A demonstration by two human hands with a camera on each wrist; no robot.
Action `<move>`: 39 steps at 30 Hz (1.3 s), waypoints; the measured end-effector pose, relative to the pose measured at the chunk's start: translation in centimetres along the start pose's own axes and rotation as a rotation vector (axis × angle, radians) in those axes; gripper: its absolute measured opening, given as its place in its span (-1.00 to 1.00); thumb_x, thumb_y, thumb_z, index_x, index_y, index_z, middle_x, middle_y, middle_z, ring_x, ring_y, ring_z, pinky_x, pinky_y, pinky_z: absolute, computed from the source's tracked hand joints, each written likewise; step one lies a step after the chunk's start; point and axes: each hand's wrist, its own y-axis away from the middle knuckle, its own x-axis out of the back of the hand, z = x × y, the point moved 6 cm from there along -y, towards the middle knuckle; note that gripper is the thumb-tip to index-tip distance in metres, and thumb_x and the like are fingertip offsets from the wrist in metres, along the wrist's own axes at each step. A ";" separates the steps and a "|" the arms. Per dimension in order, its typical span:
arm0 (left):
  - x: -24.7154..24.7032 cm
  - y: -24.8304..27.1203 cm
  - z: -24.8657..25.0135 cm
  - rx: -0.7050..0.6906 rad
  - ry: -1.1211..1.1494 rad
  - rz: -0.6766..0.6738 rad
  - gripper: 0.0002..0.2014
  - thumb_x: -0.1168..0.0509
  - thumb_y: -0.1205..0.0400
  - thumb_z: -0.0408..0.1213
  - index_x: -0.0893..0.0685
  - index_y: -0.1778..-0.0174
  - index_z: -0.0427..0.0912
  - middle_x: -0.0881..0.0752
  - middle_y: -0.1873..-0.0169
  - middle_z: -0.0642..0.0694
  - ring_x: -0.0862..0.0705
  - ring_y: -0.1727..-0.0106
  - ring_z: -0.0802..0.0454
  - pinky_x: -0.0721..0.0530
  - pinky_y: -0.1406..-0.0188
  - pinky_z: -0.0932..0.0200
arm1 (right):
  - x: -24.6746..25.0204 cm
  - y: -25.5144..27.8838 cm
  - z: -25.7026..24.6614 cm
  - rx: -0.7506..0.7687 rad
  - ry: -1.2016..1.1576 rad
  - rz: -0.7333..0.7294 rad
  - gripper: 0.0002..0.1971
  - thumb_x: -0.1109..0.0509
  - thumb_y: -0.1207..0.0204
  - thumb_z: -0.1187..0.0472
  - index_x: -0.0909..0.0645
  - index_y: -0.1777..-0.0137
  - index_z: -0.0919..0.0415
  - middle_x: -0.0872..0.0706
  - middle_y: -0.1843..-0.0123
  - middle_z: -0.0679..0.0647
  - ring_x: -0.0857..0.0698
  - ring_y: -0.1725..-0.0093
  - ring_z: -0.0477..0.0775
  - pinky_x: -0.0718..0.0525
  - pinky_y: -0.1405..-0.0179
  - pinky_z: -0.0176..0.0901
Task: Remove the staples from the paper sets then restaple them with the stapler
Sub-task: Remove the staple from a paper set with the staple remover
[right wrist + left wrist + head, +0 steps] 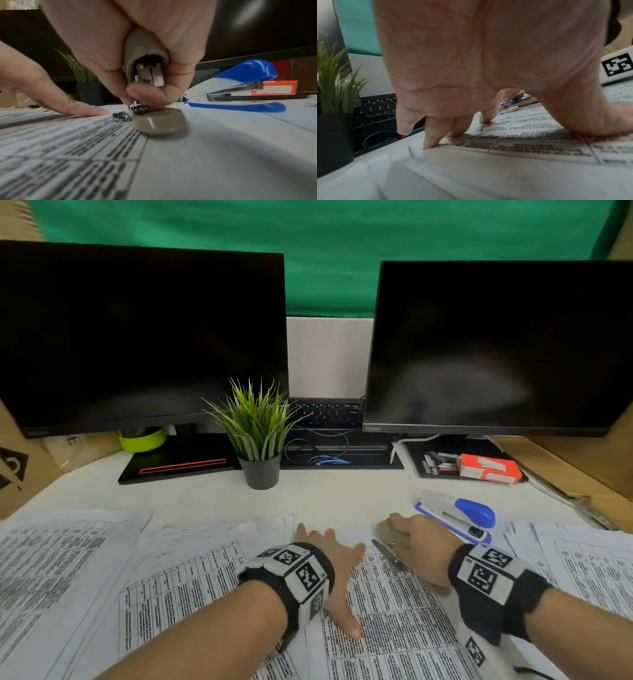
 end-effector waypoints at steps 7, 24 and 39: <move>-0.1 -0.5 0.1 -0.008 -0.027 -0.017 0.18 -0.42 -0.43 0.30 0.22 -0.72 -0.04 0.02 -0.70 -0.28 0.05 -0.70 -0.30 0.28 -0.54 -0.52 | -0.4 -2.0 -1.5 -0.050 -0.011 0.014 -0.70 -0.24 -0.62 0.22 -0.41 -0.33 0.17 -0.58 -0.21 0.17 -0.61 -0.13 0.16 -0.56 -0.07 -0.11; 1.1 -0.2 0.5 0.024 0.054 0.102 -0.14 -0.35 -0.40 0.42 -0.45 -0.47 -0.11 -0.63 -0.31 -0.14 -0.55 -0.38 -0.22 0.00 -0.51 -0.55 | 2.8 -0.3 3.1 -0.126 -0.254 0.010 -0.83 -0.15 -0.70 0.22 -0.51 0.11 0.06 -0.49 0.33 -0.14 -0.50 0.45 -0.21 -0.43 0.45 -0.54; 0.5 -3.4 2.4 0.001 -0.020 0.068 0.26 -0.28 -0.34 0.53 0.28 -0.71 -0.07 0.21 -0.71 -0.10 0.10 -0.71 -0.23 0.28 -0.61 -0.38 | 0.3 0.5 1.8 -0.067 -0.069 0.057 -0.82 -0.21 -0.62 0.12 -0.45 -0.15 0.16 -0.65 -0.15 0.13 -0.64 -0.12 0.15 -0.61 -0.15 -0.06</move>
